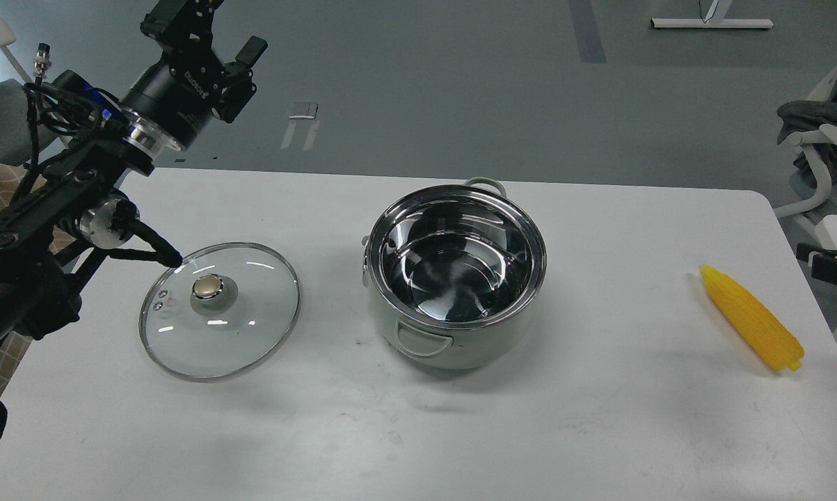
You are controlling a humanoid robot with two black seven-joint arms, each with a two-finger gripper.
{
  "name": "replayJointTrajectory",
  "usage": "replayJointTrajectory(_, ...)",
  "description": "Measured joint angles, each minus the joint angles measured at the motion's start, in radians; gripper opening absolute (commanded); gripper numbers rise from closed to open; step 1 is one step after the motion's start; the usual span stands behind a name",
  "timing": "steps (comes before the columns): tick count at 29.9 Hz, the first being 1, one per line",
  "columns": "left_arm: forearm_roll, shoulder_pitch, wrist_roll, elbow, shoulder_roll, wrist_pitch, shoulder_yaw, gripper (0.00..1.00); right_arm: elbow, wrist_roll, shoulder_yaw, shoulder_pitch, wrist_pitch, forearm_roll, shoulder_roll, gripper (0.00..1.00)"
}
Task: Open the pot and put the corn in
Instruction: 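Open the left gripper and raise it away from the lid, then reach the right gripper to the yellow corn cob and grasp it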
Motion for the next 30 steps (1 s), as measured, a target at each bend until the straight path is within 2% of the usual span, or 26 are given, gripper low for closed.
replayJointTrajectory(10, -0.003, 0.017, 0.0, -0.02, -0.005, 0.0, -0.004, 0.91, -0.161, 0.0, -0.035, -0.044, -0.043, -0.083, 0.172, 1.0)
replayJointTrajectory(17, -0.003, 0.025, 0.0, -0.044, 0.002, -0.002, -0.005, 0.91, -0.2, 0.0, -0.084, -0.033, -0.085, -0.086, 0.245, 0.96)
replayJointTrajectory(19, -0.003, 0.026, 0.0, -0.047, 0.003, -0.002, -0.006, 0.91, -0.208, 0.0, -0.101, -0.033, -0.09, -0.086, 0.26, 0.86)
replayJointTrajectory(20, -0.003, 0.027, 0.0, -0.051, 0.005, -0.002, -0.006, 0.91, -0.219, 0.0, -0.111, -0.032, -0.093, -0.087, 0.271, 0.69)
replayJointTrajectory(23, -0.003, 0.029, 0.0, -0.063, 0.006, -0.002, -0.011, 0.91, -0.253, 0.0, -0.132, -0.03, -0.109, -0.104, 0.294, 0.34)
replayJointTrajectory(28, -0.003, 0.03, 0.0, -0.069, 0.008, -0.002, -0.014, 0.91, -0.28, 0.0, -0.143, -0.03, -0.135, -0.141, 0.311, 0.1)
replayJointTrajectory(30, -0.002, 0.031, 0.0, -0.073, 0.008, -0.002, -0.014, 0.91, -0.279, 0.0, -0.144, -0.029, -0.146, -0.143, 0.312, 0.06)
